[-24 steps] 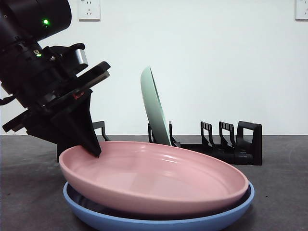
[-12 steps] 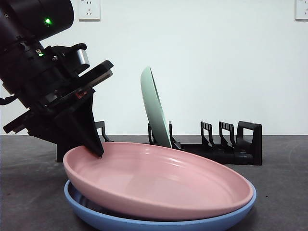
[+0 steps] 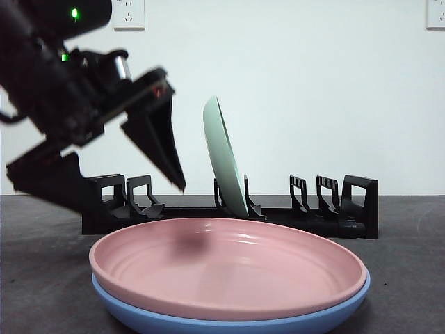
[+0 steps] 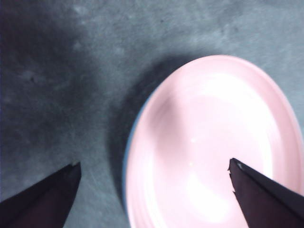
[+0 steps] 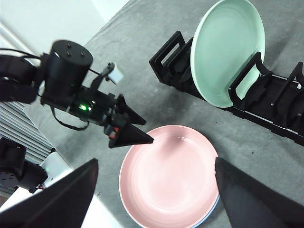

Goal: Place the plate

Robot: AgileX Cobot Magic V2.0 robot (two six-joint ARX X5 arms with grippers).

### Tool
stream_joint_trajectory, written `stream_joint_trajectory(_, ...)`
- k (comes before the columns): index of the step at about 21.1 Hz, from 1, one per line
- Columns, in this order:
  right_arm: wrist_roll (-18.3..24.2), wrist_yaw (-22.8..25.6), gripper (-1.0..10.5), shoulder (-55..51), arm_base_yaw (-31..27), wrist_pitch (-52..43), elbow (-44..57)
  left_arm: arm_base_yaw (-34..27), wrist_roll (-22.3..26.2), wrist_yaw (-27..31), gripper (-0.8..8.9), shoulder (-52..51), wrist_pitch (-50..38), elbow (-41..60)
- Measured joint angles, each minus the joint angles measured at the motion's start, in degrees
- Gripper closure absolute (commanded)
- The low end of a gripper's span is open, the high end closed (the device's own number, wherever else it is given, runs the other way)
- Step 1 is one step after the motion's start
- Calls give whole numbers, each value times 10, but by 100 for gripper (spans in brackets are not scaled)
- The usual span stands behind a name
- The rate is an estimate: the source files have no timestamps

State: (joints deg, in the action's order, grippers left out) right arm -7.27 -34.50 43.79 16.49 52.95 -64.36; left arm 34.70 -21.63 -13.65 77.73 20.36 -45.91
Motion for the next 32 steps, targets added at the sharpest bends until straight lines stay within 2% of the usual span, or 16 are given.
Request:
stream_joint_trajectory(4, 0, 0, 558, 0, 0, 0, 0, 0, 26, 0, 310, -67, 99, -42)
stream_joint_trajectory(12, -3, 0, 558, 0, 0, 1, 0, 0, 35, 0, 309, -261, 281, -102)
stream_joint_trajectory(17, -46, 0, 558, 3, 0, -1, 0, 0, 87, 2, 311, -335, 412, -198)
stream_joint_trajectory(21, -95, -38, 557, 42, 0, -5, 0, 0, 119, 3, 311, -395, 439, -239)
stream_joint_trajectory(24, -114, -63, 557, 76, 1, -32, 0, 0, 127, 3, 311, -425, 438, -243)
stream_joint_trajectory(32, -176, -91, 555, 192, 41, -168, -6, 0, 130, 4, 313, -459, 458, -243)
